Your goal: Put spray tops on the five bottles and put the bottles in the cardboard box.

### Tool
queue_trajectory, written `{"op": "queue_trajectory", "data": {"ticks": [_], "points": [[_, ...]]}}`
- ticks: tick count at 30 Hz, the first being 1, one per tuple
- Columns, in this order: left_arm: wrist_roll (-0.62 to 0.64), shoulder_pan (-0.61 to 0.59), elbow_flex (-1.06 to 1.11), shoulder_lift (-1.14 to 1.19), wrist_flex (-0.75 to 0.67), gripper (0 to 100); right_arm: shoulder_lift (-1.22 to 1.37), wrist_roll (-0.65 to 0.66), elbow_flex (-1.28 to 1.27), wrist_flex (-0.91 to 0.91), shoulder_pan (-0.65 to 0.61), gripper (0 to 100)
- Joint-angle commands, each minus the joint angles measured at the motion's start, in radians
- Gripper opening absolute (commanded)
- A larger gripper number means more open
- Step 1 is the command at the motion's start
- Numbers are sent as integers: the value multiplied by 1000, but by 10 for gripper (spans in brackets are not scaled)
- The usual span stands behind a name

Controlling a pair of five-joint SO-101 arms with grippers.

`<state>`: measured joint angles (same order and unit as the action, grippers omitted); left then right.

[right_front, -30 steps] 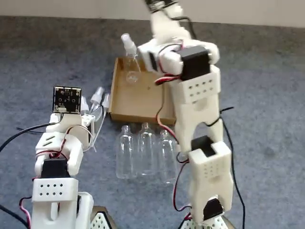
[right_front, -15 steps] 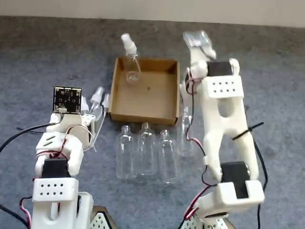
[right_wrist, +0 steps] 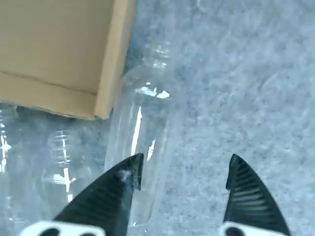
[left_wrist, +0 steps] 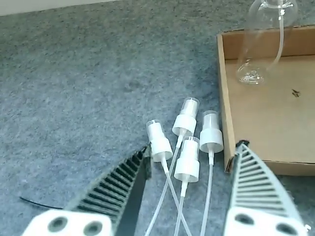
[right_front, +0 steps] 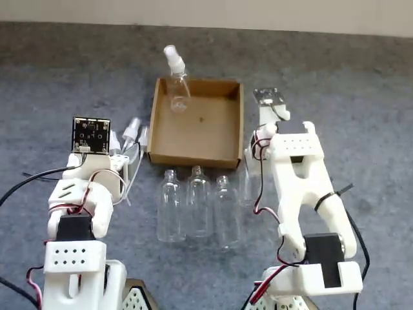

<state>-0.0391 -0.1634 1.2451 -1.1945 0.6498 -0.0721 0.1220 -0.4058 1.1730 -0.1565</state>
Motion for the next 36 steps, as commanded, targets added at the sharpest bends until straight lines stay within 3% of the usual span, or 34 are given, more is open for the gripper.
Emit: {"op": "queue_trajectory", "data": {"ticks": [1, 12, 24, 30, 36], "points": [[6, -12, -8, 4, -25, 245, -31, -66, 1, -24, -50, 232], [6, -12, -8, 4, -25, 245, -61, -74, 76, 54, -77, 232], [6, -12, -8, 2, -25, 245, 30, -74, 8, -31, -74, 229], [6, -12, -8, 4, -25, 245, 21, -51, 2, -30, 51, 198], [6, -12, -8, 4, -25, 245, 25, 87, 2, -30, 214, 151]]}}
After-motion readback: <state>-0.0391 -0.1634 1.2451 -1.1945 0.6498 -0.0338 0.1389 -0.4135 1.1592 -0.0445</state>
